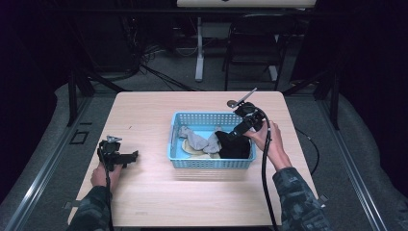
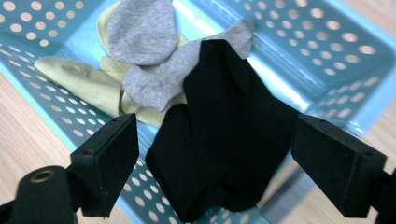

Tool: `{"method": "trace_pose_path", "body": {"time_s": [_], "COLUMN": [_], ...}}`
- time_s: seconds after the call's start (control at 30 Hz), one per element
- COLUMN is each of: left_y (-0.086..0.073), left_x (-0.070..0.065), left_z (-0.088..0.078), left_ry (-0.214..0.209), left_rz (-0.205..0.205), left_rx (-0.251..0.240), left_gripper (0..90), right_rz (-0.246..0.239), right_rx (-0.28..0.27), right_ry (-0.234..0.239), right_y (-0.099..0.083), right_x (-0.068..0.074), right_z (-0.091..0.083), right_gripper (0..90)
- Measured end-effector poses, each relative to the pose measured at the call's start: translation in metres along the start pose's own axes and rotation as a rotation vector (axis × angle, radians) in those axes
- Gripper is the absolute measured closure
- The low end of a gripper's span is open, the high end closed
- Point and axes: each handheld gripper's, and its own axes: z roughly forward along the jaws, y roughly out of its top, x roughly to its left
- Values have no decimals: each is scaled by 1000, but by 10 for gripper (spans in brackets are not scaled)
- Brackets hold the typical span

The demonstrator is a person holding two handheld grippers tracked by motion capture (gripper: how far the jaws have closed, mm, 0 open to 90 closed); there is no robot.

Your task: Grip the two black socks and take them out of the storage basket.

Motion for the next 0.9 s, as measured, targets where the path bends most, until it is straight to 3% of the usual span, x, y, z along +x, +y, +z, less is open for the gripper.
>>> {"method": "trace_pose_path", "body": {"time_s": [0.23, 0.33, 0.6, 0.9], "left_y": [0, 0, 0, 0], "left_x": [0, 0, 0, 0], "left_z": [0, 0, 0, 0], "left_ry": [0, 0, 0, 0], "left_rz": [0, -1, 0, 0], "left_rx": [0, 0, 0, 0], "left_gripper": [2, 2, 2, 2], "right_rz": [20, 7, 2, 9], "right_rx": [46, 73, 133, 192], "right_ry": [-11, -32, -42, -97], "right_y": [6, 7, 7, 8], "right_x": [4, 4, 4, 3], "right_z": [22, 31, 55, 71], "right_gripper": [281, 318, 321, 401]}}
